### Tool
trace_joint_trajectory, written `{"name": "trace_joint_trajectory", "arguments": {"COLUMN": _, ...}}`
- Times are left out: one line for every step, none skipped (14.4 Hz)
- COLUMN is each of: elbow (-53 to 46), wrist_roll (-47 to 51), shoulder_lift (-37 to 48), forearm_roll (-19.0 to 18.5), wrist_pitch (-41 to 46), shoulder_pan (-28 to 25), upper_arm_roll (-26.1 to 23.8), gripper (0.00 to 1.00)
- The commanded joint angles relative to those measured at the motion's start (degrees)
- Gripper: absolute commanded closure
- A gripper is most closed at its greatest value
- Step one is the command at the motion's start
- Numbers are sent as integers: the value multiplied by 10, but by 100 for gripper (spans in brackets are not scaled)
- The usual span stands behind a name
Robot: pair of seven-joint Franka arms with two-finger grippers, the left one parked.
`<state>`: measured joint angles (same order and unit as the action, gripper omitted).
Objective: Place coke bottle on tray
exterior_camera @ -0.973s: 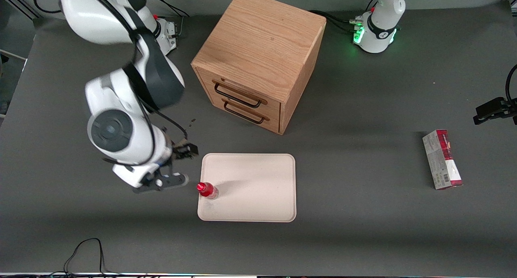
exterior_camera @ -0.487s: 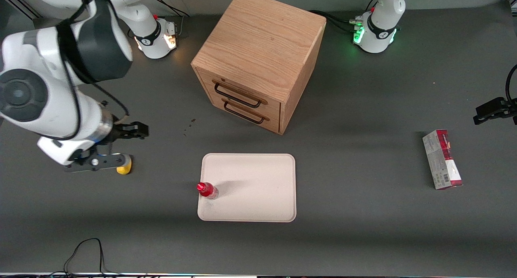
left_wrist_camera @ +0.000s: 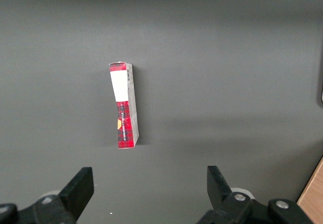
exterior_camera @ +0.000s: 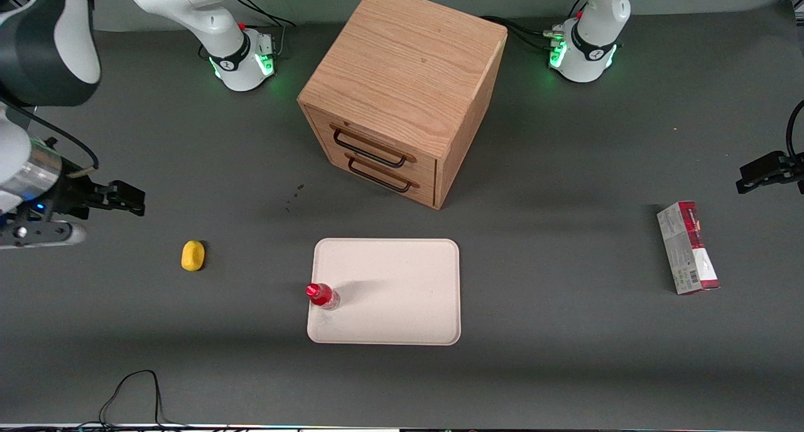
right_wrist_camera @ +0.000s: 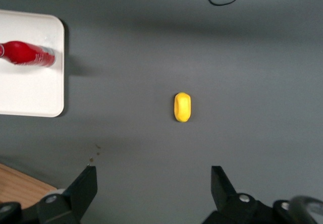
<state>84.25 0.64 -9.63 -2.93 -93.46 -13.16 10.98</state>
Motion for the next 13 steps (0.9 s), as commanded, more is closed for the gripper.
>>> {"name": "trace_joint_trajectory", "arguments": {"elbow": 69, "wrist_roll": -7, "shoulder_lift": 60, "forearm_roll": 6, "wrist_pitch": -28, "shoulder_pan": 32, "upper_arm_roll": -10, "gripper": 0}}
{"name": "trace_joint_trajectory", "arguments": {"elbow": 68, "wrist_roll": -8, "shoulder_lift": 62, "forearm_roll": 6, "wrist_pitch": -27, "shoulder_pan": 44, "upper_arm_roll": -15, "gripper": 0}}
{"name": "trace_joint_trajectory", "arguments": {"elbow": 66, "wrist_roll": -24, "shoulder_lift": 66, "forearm_roll": 6, "wrist_pitch": -24, "shoulder_pan": 58, "upper_arm_roll": -21, "gripper": 0}}
{"name": "trace_joint_trajectory", "arguments": {"elbow": 65, "wrist_roll": -44, "shoulder_lift": 69, "forearm_roll": 6, "wrist_pitch": -16, "shoulder_pan": 66, "upper_arm_roll": -25, "gripper": 0}}
{"name": "trace_joint_trajectory", "arguments": {"elbow": 58, "wrist_roll": -49, "shoulder_lift": 66, "forearm_roll": 6, "wrist_pitch": -2, "shoulder_pan": 67, "upper_arm_roll": -24, "gripper": 0}}
{"name": "trace_joint_trajectory", "arguments": {"elbow": 46, "wrist_roll": -51, "shoulder_lift": 62, "forearm_roll": 5, "wrist_pitch": 4, "shoulder_pan": 66, "upper_arm_roll": -21, "gripper": 0}}
{"name": "trace_joint_trajectory", "arguments": {"elbow": 37, "wrist_roll": -51, "shoulder_lift": 58, "forearm_roll": 3, "wrist_pitch": 4, "shoulder_pan": 66, "upper_arm_roll": -22, "gripper": 0}}
{"name": "trace_joint_trajectory", "arguments": {"elbow": 36, "wrist_roll": -49, "shoulder_lift": 58, "forearm_roll": -1, "wrist_pitch": 4, "shoulder_pan": 65, "upper_arm_roll": -22, "gripper": 0}}
{"name": "trace_joint_trajectory", "arguments": {"elbow": 35, "wrist_roll": -44, "shoulder_lift": 59, "forearm_roll": -2, "wrist_pitch": 5, "shoulder_pan": 65, "upper_arm_roll": -22, "gripper": 0}}
{"name": "trace_joint_trajectory", "arguments": {"elbow": 32, "wrist_roll": -42, "shoulder_lift": 60, "forearm_roll": -3, "wrist_pitch": 9, "shoulder_pan": 64, "upper_arm_roll": -22, "gripper": 0}}
{"name": "trace_joint_trajectory", "arguments": {"elbow": 27, "wrist_roll": -34, "shoulder_lift": 59, "forearm_roll": -2, "wrist_pitch": 25, "shoulder_pan": 64, "upper_arm_roll": -22, "gripper": 0}}
{"name": "trace_joint_trajectory", "arguments": {"elbow": 21, "wrist_roll": -19, "shoulder_lift": 58, "forearm_roll": -2, "wrist_pitch": 28, "shoulder_pan": 58, "upper_arm_roll": -18, "gripper": 0}}
{"name": "trace_joint_trajectory", "arguments": {"elbow": 21, "wrist_roll": -17, "shoulder_lift": 58, "forearm_roll": -2, "wrist_pitch": 29, "shoulder_pan": 55, "upper_arm_roll": -15, "gripper": 0}}
